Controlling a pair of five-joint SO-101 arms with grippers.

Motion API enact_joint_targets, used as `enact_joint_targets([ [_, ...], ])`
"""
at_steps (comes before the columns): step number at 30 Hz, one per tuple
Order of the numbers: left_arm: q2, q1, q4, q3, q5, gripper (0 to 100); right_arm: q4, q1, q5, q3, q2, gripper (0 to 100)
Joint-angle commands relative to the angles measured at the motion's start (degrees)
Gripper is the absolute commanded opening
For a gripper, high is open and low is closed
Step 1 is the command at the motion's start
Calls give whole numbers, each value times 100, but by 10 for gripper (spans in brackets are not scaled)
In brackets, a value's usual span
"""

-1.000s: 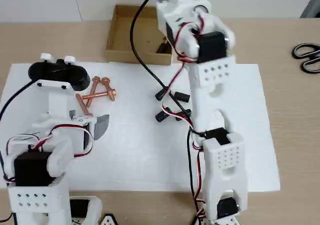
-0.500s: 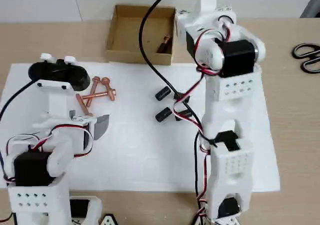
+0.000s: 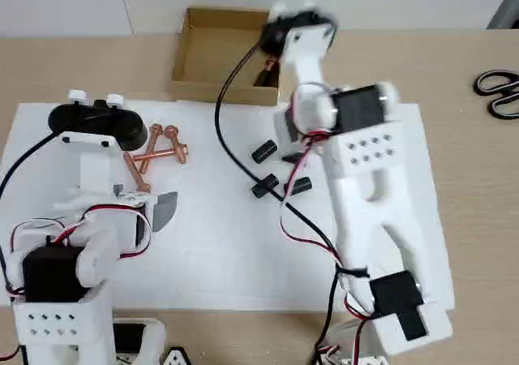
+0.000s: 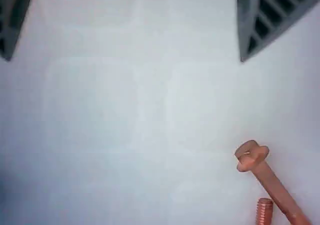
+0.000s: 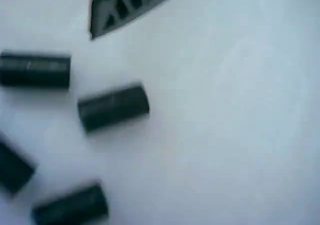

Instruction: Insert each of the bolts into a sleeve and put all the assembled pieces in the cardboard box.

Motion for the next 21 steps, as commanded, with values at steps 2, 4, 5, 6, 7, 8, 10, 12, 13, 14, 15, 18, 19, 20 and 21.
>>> enact_joint_targets([
  [2,-53,-35,9,-13,-53,273,-391,-303,-220,686,-40,155],
  [4,-53,-35,9,-13,-53,273,-514,-426,-905,782,163,155],
  [5,-53,-35,9,-13,-53,273,-611,-497,-1345,782,286,155],
  [6,-53,-35,9,-13,-53,273,-708,-549,-1846,782,409,155],
  [7,-53,-35,9,-13,-53,273,-804,-593,-2338,782,549,155],
  [8,-53,-35,9,-13,-53,273,-884,-646,-2831,782,673,155],
  [10,-53,-35,9,-13,-53,273,-1024,-734,-3596,791,954,154],
  [12,-53,-35,9,-13,-53,273,-1156,-778,-3965,791,1235,154],
  [13,-53,-35,9,13,-53,273,-1182,-822,-4079,791,1349,154],
  [14,-53,-35,-9,57,-53,273,-1182,-866,-4176,782,1455,154],
  [15,-53,-35,-26,119,-53,273,-1182,-892,-4255,782,1569,154],
  [18,-53,-35,-35,268,-53,273,-1182,-945,-4510,782,1824,154],
  [19,-53,-35,-35,295,-53,273,-1191,-945,-4607,774,1903,154],
  [20,-53,-35,-35,295,-53,273,-1270,-936,-4695,774,1974,154],
  [21,-53,-35,-35,295,-53,273,-1349,-927,-4765,774,2035,154],
])
